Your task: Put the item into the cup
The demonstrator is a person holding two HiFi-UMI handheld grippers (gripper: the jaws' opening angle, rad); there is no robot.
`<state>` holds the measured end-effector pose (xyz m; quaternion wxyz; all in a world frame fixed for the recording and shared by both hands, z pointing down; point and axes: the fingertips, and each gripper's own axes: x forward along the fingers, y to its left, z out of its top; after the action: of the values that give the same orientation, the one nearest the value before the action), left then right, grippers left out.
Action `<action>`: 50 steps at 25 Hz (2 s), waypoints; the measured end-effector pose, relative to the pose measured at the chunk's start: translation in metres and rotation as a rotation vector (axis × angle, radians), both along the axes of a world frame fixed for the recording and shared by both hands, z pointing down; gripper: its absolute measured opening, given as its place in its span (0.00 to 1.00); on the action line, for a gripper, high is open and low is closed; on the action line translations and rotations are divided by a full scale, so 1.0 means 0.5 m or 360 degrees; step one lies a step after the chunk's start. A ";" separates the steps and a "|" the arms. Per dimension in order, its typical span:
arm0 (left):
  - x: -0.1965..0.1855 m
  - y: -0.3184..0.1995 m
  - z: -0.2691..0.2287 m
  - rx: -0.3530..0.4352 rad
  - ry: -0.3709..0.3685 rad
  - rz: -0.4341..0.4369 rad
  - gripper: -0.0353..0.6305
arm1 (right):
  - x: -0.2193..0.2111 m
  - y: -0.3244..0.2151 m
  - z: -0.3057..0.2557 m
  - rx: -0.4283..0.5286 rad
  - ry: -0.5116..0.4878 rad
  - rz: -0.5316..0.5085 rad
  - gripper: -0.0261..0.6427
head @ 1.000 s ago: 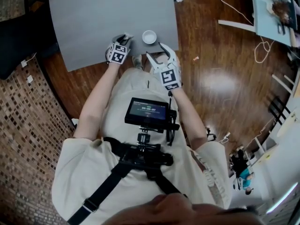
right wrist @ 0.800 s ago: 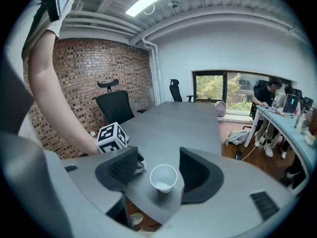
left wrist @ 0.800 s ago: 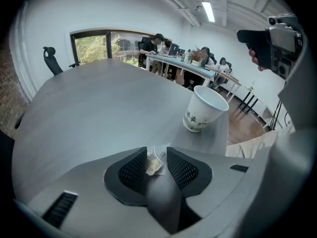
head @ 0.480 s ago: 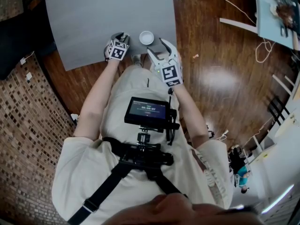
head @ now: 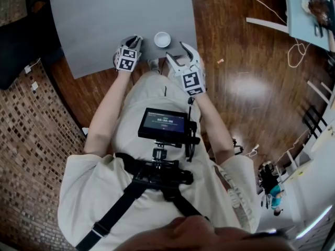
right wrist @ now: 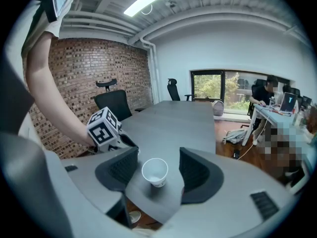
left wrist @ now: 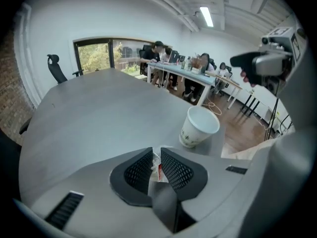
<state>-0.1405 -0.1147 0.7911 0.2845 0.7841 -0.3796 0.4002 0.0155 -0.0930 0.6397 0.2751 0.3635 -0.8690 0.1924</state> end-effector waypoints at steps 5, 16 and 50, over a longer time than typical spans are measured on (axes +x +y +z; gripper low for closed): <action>0.071 -0.003 -0.132 0.0155 0.0120 0.0080 0.14 | 0.032 0.017 0.008 -0.0001 0.0005 0.0045 0.46; 0.207 -0.014 -0.206 0.0241 0.0196 0.0298 0.06 | 0.072 0.041 0.008 0.0013 0.0020 0.0144 0.46; 0.207 0.009 -0.074 0.0054 0.0086 0.0306 0.24 | 0.052 0.049 0.022 0.0038 -0.0024 0.0145 0.46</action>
<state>-0.0371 -0.1102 0.7543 0.2414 0.8321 -0.3015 0.3980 0.0412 -0.0684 0.6508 0.2553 0.4044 -0.8558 0.1970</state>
